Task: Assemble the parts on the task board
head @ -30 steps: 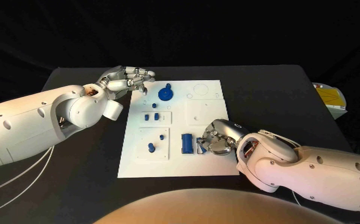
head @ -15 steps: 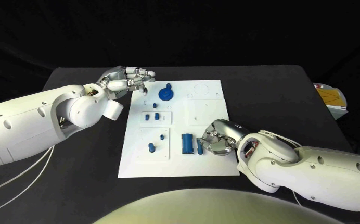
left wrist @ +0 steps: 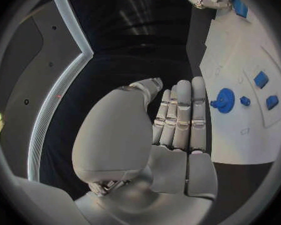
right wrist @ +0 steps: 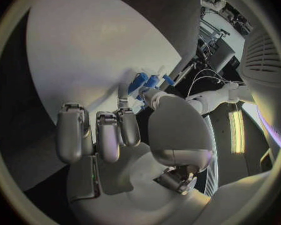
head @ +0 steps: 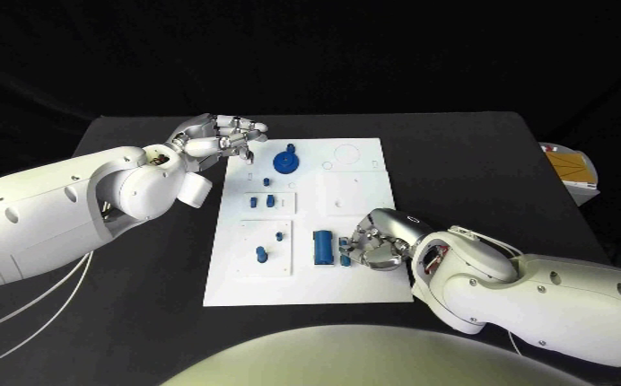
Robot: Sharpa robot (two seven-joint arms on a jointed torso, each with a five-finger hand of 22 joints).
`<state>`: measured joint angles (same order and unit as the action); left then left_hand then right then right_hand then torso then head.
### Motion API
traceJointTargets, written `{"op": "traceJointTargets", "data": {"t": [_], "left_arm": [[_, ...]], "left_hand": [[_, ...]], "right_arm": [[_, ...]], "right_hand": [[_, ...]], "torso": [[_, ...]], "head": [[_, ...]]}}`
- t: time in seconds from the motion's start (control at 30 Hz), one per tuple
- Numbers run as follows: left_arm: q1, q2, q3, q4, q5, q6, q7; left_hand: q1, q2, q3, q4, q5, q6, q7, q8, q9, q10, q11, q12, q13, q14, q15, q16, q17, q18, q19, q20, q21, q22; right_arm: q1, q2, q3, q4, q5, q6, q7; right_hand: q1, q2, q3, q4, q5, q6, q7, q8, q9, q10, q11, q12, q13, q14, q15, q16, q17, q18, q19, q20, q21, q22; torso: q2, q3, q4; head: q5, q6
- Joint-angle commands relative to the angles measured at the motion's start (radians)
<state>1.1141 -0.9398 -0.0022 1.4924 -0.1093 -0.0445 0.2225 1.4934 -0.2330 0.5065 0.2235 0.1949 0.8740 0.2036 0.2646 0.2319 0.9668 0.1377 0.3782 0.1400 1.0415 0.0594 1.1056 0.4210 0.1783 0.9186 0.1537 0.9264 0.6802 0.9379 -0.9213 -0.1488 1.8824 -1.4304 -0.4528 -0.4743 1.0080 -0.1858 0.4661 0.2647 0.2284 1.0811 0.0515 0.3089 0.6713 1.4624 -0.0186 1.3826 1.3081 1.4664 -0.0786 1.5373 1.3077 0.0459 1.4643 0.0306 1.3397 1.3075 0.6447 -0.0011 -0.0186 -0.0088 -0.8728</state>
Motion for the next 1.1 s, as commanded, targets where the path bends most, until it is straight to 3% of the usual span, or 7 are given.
{"op": "traceJointTargets", "data": {"t": [0.03,0.3,0.5,0.77,1.1], "left_arm": [[0.0,0.001,0.001,0.002,0.002,0.017,0.003],[0.0,0.002,0.001,0.001,0.002,0.018,0.001],[0.0,0.003,0.0,0.0,0.002,0.02,0.001],[0.0,0.001,0.0,0.0,0.002,0.02,0.0],[0.0,0.0,0.0,0.001,0.002,0.02,0.0]], "left_hand": [[-0.008,-0.001,0.003,0.003,0.005,-0.006,0.002,-0.006,-0.001,-0.01,0.0,0.005,-0.001,-0.005,0.001,-0.005,-0.001,0.005,0.005,0.0,-0.006,-0.001],[-0.01,-0.001,0.004,0.004,0.005,-0.006,0.002,-0.006,-0.001,-0.01,0.0,0.006,-0.001,-0.005,0.002,-0.004,-0.001,0.005,0.004,0.0,-0.007,-0.001],[-0.01,-0.001,0.004,0.004,0.005,-0.006,0.002,-0.006,-0.001,-0.01,0.0,0.006,-0.001,-0.005,0.002,-0.004,-0.001,0.005,0.004,0.0,-0.007,-0.001],[-0.01,-0.001,0.004,0.004,0.005,-0.006,0.002,-0.006,-0.001,-0.01,0.0,0.006,-0.001,-0.005,0.002,-0.004,-0.001,0.005,0.004,0.0,-0.007,-0.001],[-0.01,-0.001,0.004,0.004,0.005,-0.006,0.002,-0.006,-0.001,-0.01,0.0,0.006,-0.001,-0.005,0.002,-0.004,-0.001,0.005,0.004,0.0,-0.007,-0.001]], "right_arm": [[-0.001,-0.01,0.0,0.008,-0.012,0.001,0.021],[0.001,-0.038,0.001,0.032,0.004,-0.029,0.066],[0.001,-0.049,0.001,0.041,0.022,-0.037,0.09],[0.002,-0.061,0.001,0.042,0.044,0.043,0.112],[0.002,-0.058,0.001,0.035,0.035,0.091,0.104]], "right_hand": [[0.018,-0.001,-0.013,0.005,-0.004,0.013,-0.001,0.002,0.0,0.049,-0.005,-0.005,0.16,0.085,-0.004,0.002,0.159,-0.002,0.036,-0.003,-0.003,0.205],[0.035,0.0,-0.053,0.025,-0.023,0.027,-0.007,0.013,0.004,0.052,-0.009,0.0,0.163,0.087,-0.008,0.005,0.171,-0.005,0.041,-0.006,0.012,0.209],[0.022,0.014,-0.085,0.028,-0.06,0.027,-0.009,0.016,0.004,0.053,-0.011,0.001,0.163,0.087,-0.01,0.006,0.173,-0.006,0.042,-0.008,0.014,0.209],[0.069,-0.001,-0.116,0.019,-0.091,0.024,-0.01,0.019,0.005,0.053,-0.012,0.002,0.164,0.088,-0.011,0.006,0.174,-0.006,0.042,-0.009,0.013,0.21],[0.18,-0.01,-0.136,0.0,-0.111,0.022,-0.013,0.023,0.004,0.052,-0.015,-0.002,0.163,0.087,-0.013,0.006,0.174,-0.006,0.042,-0.011,0.013,0.21]], "torso": [[-0.001,-0.0001,-0.0013],[-0.002,-0.0009,-0.0023],[-0.001,-0.0006,-0.0002],[0.0,-0.0015,-0.0009],[-0.001,-0.0007,0.0006]], "head": [[0.001,0.0],[-0.001,0.0],[-0.002,0.0],[-0.001,0.0],[-0.001,0.0]]}}
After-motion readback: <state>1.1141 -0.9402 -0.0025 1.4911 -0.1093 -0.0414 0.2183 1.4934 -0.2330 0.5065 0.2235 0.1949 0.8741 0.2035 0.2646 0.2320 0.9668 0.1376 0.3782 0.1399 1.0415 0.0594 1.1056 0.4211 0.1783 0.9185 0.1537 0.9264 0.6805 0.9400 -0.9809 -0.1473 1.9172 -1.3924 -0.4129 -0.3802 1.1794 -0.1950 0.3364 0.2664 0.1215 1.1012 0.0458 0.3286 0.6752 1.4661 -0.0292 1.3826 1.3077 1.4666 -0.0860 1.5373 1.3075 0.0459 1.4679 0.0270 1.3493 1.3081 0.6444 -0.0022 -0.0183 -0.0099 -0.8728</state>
